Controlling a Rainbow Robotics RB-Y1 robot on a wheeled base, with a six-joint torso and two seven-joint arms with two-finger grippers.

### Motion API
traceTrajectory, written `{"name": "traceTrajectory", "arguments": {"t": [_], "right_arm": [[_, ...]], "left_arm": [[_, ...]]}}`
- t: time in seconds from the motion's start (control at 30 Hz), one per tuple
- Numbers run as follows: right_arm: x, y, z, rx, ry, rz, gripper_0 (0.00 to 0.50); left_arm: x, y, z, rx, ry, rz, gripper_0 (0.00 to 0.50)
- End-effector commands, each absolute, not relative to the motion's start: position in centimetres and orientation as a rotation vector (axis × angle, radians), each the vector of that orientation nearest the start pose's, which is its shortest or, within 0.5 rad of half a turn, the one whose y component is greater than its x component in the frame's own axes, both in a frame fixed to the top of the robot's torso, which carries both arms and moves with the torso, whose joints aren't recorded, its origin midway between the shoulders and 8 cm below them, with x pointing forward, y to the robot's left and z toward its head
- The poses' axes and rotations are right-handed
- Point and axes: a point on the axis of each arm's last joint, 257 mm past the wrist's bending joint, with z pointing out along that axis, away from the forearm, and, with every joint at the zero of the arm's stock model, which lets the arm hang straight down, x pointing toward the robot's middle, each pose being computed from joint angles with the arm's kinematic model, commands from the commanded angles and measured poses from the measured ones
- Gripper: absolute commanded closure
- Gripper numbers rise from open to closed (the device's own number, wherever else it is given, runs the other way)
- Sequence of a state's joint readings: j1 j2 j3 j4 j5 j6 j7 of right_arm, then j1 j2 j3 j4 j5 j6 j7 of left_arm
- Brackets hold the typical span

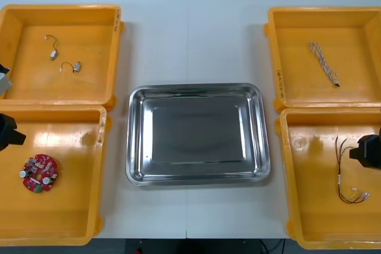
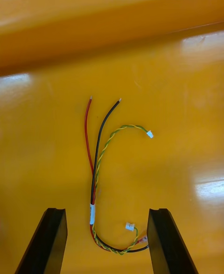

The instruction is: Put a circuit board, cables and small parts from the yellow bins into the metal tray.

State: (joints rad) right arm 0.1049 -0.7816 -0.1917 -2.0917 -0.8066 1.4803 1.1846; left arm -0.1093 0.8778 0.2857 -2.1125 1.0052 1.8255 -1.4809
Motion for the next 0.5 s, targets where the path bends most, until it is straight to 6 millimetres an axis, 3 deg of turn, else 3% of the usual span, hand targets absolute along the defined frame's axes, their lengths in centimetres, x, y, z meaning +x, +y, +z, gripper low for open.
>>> {"name": "traceTrajectory", "arguments": {"t": [0.03, 0.5], "right_arm": [[36.0, -36.3, -27.4, 0.260, 2.647, 0.149, 0.000], [35.0, -34.1, -30.2, 0.293, 2.665, 0.189, 0.000]], "left_arm": [[35.4, 38.5, -18.7, 0.617, 2.681, 0.084, 0.000], [34.5, 38.9, -21.8, 0.753, 2.598, 0.069, 0.000]]}}
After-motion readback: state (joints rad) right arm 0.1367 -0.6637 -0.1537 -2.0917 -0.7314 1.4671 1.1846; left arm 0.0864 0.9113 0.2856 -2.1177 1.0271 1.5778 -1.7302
